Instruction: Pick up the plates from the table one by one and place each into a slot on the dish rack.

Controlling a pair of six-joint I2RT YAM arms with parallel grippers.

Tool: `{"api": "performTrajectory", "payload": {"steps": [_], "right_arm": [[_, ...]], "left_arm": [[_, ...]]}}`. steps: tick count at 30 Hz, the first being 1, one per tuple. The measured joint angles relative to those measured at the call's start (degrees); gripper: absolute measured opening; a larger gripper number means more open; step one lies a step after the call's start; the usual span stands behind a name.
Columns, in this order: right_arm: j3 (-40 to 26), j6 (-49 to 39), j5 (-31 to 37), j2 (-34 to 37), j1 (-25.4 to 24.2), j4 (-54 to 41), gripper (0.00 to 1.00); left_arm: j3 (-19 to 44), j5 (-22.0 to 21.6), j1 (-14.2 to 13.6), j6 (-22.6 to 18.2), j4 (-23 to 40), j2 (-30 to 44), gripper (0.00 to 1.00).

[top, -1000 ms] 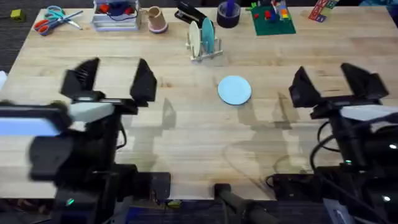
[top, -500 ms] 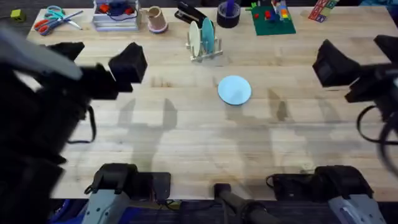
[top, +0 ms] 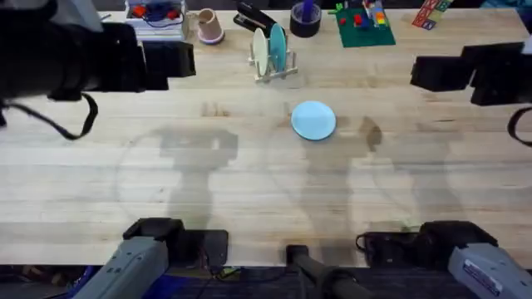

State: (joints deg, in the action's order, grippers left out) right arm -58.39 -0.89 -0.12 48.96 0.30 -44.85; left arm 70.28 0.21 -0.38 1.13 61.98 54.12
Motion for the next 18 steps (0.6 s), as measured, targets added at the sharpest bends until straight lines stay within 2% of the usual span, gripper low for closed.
{"api": "performTrajectory", "payload": {"steps": [4, 14, 15, 18], "right_arm": [[-3.0, 0.0, 0.0, 4.3, 0.0, -3.5, 0.994], [-3.4, 0.0, 0.0, 6.0, 0.0, -3.7, 0.993], [-3.4, 0.0, 0.0, 6.0, 0.0, -3.7, 0.993], [-3.4, 0.0, 0.0, 6.0, 0.0, -3.7, 0.993]], "left_arm": [[3.2, 0.0, 0.0, 0.0, 3.9, 4.6, 0.993], [3.7, 0.9, 0.0, 0.0, 4.4, 7.7, 0.988], [3.7, 1.3, 0.0, 0.3, 4.3, 7.7, 0.879], [3.7, 2.9, 0.0, 0.3, 3.8, 7.7, 0.430]]}}
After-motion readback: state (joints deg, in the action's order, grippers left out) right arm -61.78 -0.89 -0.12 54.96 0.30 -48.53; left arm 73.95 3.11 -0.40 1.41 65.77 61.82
